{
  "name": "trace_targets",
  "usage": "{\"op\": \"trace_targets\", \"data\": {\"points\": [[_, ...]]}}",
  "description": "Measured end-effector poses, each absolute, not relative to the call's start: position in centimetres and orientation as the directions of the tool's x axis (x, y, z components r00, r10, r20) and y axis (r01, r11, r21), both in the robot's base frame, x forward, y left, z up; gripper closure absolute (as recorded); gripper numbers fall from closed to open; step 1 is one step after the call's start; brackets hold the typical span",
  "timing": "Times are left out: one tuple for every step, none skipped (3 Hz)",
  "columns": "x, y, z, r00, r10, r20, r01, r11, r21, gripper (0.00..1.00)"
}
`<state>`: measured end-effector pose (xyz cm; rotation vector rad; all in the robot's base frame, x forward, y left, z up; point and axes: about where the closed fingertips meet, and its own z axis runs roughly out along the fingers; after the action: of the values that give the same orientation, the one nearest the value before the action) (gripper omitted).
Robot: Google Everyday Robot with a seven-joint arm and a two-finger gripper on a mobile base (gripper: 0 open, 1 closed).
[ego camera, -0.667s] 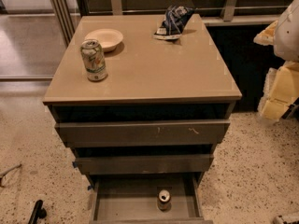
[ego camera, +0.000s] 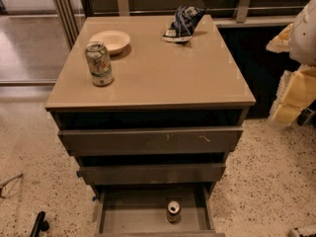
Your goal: Pick orange can from bottom drawer and place on counter
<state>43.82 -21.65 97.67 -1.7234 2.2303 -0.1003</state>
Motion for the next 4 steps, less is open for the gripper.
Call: {"op": "trace_targets", "data": {"points": [[43.8, -21.5, 97.3, -0.223, -0.949, -0.222, -0.927, 0.277, -0.254, 0.45], [43.6, -21.0, 93.4, -0.245, -0.923, -0.298, -0.922, 0.317, -0.224, 0.68], [43.1, -19.3, 84.6, -0.267, -0.857, -0.441, -0.929, 0.351, -0.119, 0.98], [42.1, -18.2, 78.0, -0.301, -0.804, -0.513, -0.932, 0.361, -0.018, 1.00]]}}
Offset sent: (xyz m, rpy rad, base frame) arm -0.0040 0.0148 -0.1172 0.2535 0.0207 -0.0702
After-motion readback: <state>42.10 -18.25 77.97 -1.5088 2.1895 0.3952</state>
